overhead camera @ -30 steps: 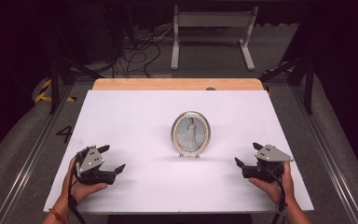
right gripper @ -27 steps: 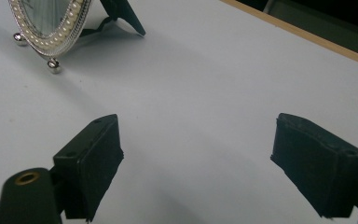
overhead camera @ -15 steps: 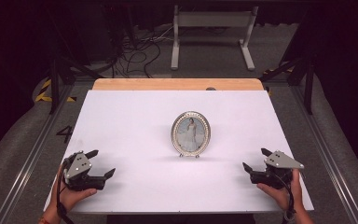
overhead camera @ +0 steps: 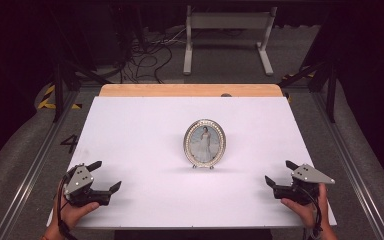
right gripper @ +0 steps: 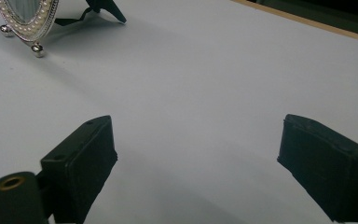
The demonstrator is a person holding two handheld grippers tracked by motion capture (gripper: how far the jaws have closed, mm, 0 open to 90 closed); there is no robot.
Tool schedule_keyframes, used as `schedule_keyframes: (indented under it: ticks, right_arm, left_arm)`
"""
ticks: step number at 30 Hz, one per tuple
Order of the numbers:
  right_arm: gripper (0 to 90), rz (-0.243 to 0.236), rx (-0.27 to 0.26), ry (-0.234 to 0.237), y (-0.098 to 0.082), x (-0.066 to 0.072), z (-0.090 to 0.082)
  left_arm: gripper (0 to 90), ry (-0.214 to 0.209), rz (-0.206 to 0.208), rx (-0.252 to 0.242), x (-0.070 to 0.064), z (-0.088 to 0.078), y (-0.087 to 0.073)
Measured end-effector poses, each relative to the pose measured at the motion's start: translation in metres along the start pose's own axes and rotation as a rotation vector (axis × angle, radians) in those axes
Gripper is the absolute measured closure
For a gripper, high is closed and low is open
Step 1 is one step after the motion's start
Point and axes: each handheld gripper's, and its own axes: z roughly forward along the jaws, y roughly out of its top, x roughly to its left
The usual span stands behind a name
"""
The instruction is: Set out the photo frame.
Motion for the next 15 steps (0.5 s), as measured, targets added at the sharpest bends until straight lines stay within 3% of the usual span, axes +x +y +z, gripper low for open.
schedule_keyframes:
  ticks: [15]
  right_arm:
    - [11.5, -0.012, 0.005, -0.003, -0.0008, -0.0004, 0.0014]
  left_arm:
    - [6.7, 0.012, 0.002, 0.008, -0.0012, 0.0034, 0.0011]
